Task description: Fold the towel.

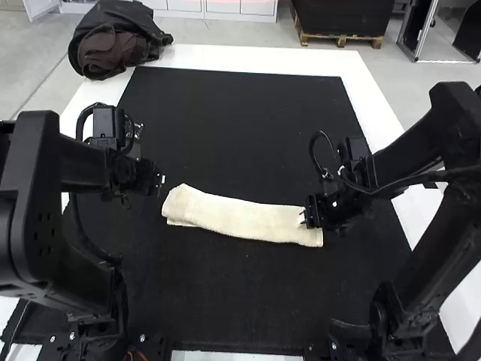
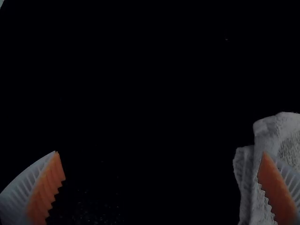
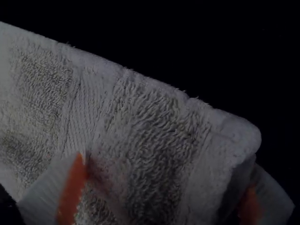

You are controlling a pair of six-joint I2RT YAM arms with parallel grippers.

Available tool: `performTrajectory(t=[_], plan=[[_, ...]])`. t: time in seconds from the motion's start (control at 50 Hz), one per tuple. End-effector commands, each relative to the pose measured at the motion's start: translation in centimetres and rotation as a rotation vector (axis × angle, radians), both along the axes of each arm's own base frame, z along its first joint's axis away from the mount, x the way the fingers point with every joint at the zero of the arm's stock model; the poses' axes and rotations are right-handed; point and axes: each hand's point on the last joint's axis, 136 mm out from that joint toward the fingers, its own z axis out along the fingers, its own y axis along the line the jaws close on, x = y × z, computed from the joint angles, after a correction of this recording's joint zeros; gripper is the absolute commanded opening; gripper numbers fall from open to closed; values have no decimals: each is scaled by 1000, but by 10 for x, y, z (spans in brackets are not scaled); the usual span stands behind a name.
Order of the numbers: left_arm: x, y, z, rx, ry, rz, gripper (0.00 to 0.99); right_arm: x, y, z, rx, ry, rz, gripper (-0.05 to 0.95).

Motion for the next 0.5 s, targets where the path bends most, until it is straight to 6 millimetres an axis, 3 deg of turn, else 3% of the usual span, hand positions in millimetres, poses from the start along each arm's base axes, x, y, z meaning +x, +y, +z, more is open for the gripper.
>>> performTrajectory(t=[0.0,0.04,0.1,0.32,0.48], plan=[[12,1,23,10,-61,-15,964,-12,3,-15,1,53,9,405],[12,1,24,10,-63,-15,964,-12,3,-16,7,57,12,195],[12,2,24,9,-63,-15,964,-14,5,-17,19,64,25,-16],[12,2,24,8,-63,-12,964,-13,5,-14,34,68,29,-20],[11,2,23,7,-58,-12,962,-1,-1,12,73,42,2,-20]])
